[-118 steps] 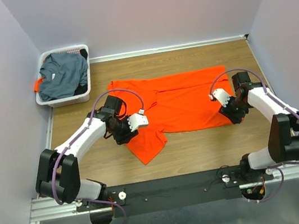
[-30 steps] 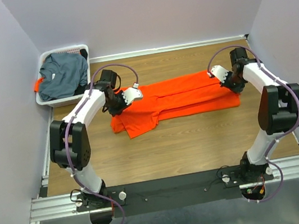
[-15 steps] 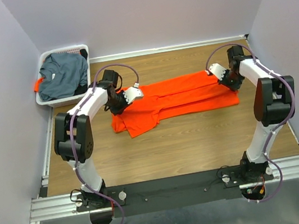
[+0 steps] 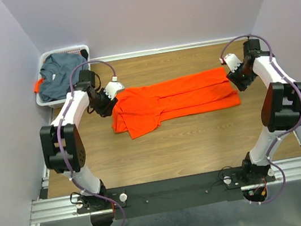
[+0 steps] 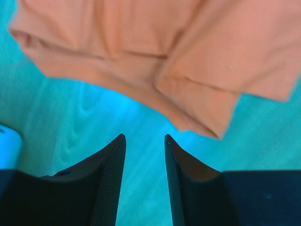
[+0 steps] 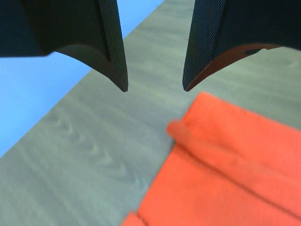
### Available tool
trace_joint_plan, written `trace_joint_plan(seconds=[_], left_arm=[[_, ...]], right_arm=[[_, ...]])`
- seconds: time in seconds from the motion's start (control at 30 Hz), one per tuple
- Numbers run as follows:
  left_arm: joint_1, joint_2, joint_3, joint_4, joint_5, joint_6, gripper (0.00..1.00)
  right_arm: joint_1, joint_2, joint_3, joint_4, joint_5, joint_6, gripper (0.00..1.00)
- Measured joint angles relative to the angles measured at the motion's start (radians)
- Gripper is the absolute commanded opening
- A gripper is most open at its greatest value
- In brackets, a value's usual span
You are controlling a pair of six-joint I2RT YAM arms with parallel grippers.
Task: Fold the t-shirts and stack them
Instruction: Fold the other side of the tshirt into a rectangle
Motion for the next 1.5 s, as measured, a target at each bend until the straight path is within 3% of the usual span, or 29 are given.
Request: trace_joint_plan(seconds=[0.13, 0.3, 0.67, 0.73, 0.83, 0.87, 1.03, 1.17, 1.5], left_arm=[[0.017, -0.097, -0.114, -0.001, 0.071, -0.034, 0.49], [0.014, -0.103, -0.228, 0.03, 0.125, -0.107, 0.49], [0.014, -0.028, -0.253, 0.142, 0.127, -0.204, 0.49], [0.014, -0.005, -0.253, 0.15, 0.127, -0.209, 0.45], [0.014, 0.016, -0.253, 0.153, 0.126, -0.211, 0.27], [0.014, 0.022, -0.253, 0.156, 0.126, -0.211, 0.24], [0.014, 0.026, -0.253, 0.159, 0.12, -0.207, 0.11], [0.014, 0.026, -0.253, 0.156, 0.12, -0.207, 0.0], [0.014, -0.013, -0.286, 0.12, 0.089, -0.172, 0.03]], right_arm=[[-0.06, -0.016, 0.0, -0.064, -0.062, 0.063, 0.58], [-0.1, 0.017, 0.0, -0.134, -0.135, 0.129, 0.58], [-0.108, 0.156, 0.0, -0.153, -0.198, 0.2, 0.54], [-0.108, 0.177, 0.0, -0.153, -0.206, 0.211, 0.49], [-0.108, 0.183, 0.002, -0.15, -0.211, 0.228, 0.38], [-0.108, 0.183, 0.002, -0.148, -0.212, 0.229, 0.28], [-0.108, 0.186, -0.005, -0.145, -0.216, 0.244, 0.0], [-0.108, 0.183, -0.014, -0.144, -0.219, 0.242, 0.01], [-0.108, 0.072, -0.173, -0.134, -0.183, 0.201, 0.01]])
